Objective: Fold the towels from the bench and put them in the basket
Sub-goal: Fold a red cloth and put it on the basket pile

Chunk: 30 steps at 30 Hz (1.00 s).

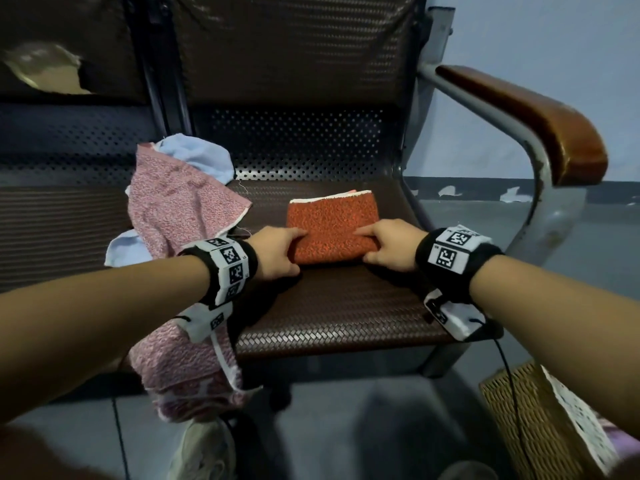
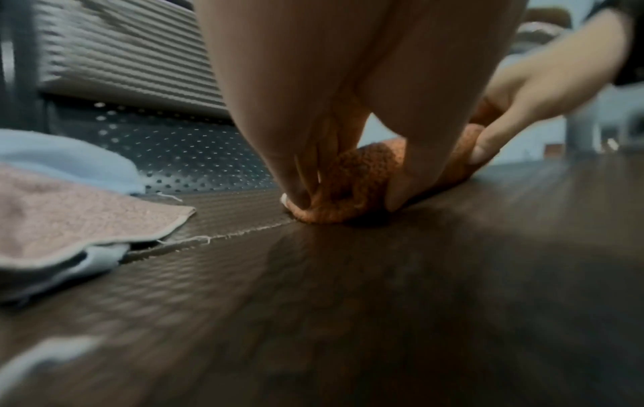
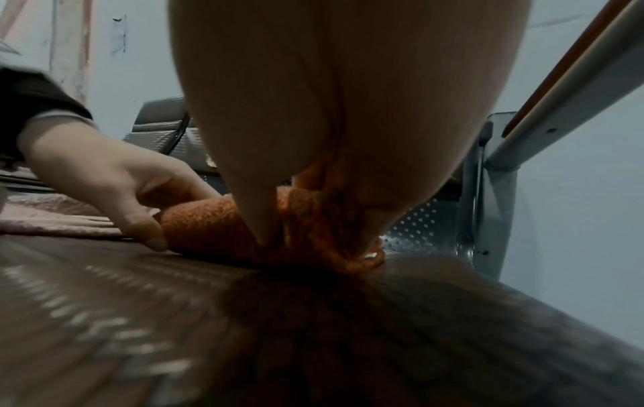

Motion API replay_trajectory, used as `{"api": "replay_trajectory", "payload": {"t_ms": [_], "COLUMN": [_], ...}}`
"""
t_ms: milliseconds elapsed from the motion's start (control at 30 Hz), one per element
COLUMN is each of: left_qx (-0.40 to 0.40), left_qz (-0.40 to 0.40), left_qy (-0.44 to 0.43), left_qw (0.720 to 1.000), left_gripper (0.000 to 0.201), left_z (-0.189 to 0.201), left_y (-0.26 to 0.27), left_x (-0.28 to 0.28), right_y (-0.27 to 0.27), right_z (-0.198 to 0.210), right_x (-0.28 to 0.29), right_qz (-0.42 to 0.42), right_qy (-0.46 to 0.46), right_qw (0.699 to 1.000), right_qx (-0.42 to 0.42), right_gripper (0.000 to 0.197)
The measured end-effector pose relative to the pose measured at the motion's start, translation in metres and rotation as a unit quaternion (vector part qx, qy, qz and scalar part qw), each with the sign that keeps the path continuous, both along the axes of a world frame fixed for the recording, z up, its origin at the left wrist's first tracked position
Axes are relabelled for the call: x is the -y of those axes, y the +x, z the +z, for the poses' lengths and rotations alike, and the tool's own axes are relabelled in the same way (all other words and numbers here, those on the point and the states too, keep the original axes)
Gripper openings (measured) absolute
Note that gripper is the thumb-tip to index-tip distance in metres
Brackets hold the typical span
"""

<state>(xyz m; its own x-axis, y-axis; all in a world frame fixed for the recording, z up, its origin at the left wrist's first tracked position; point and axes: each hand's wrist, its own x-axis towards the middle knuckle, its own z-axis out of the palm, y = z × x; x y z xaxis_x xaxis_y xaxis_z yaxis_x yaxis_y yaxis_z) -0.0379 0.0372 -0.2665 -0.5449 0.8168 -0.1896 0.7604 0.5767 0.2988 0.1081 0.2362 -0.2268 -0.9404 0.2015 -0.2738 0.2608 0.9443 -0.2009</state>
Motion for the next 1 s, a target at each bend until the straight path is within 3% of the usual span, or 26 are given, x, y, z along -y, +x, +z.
{"api": "replay_trajectory", "payload": {"t_ms": [67,167,267,333,433,567,667,767,867,933,1000], "left_qx": [-0.027,-0.018,0.048,0.154,0.307,0.351,0.302,0.142,0.032,0.06,0.125], "left_qz": [0.011,0.017,0.035,0.071,0.125,0.189,0.229,0.247,0.147,0.052,0.008], "left_qy": [0.02,0.049,0.127,0.193,0.276,0.293,0.234,0.168,0.219,0.204,0.128], "left_qw": [0.999,0.998,0.99,0.966,0.902,0.869,0.895,0.944,0.964,0.976,0.984], "left_gripper": [0.074,0.066,0.03,0.027,0.034,0.018,0.029,0.029,0.044,0.053,0.07], "left_z": [0.004,0.008,0.006,0.002,-0.004,-0.009,-0.013,-0.012,-0.002,0.006,0.007], "left_y": [-0.001,-0.002,-0.004,-0.006,-0.002,0.0,-0.002,0.002,0.008,0.013,0.019], "left_x": [0.0,0.005,0.009,0.007,0.0,-0.009,-0.013,-0.009,-0.006,-0.007,-0.007], "right_y": [0.0,0.003,0.014,0.023,0.03,0.022,0.01,0.004,-0.001,-0.003,-0.002], "right_z": [0.004,0.01,0.015,0.016,0.013,0.011,0.004,-0.008,-0.013,-0.014,-0.012], "right_x": [-0.002,-0.012,-0.023,-0.029,-0.035,-0.04,-0.039,-0.036,-0.036,-0.036,-0.036], "right_qz": [-0.021,-0.053,-0.077,-0.095,-0.127,-0.16,-0.185,-0.196,-0.216,-0.226,-0.231], "right_qy": [-0.017,-0.072,-0.12,-0.158,-0.26,-0.26,-0.189,-0.101,-0.071,-0.056,-0.032], "right_qw": [0.999,0.993,0.977,0.964,0.942,0.93,0.947,0.97,0.971,0.97,0.968], "right_qx": [-0.031,-0.078,-0.16,-0.189,-0.167,-0.207,-0.18,-0.102,-0.079,-0.074,-0.096], "right_gripper": [0.007,0.016,0.015,0.021,0.016,0.005,0.03,0.04,0.044,0.042,0.036]}}
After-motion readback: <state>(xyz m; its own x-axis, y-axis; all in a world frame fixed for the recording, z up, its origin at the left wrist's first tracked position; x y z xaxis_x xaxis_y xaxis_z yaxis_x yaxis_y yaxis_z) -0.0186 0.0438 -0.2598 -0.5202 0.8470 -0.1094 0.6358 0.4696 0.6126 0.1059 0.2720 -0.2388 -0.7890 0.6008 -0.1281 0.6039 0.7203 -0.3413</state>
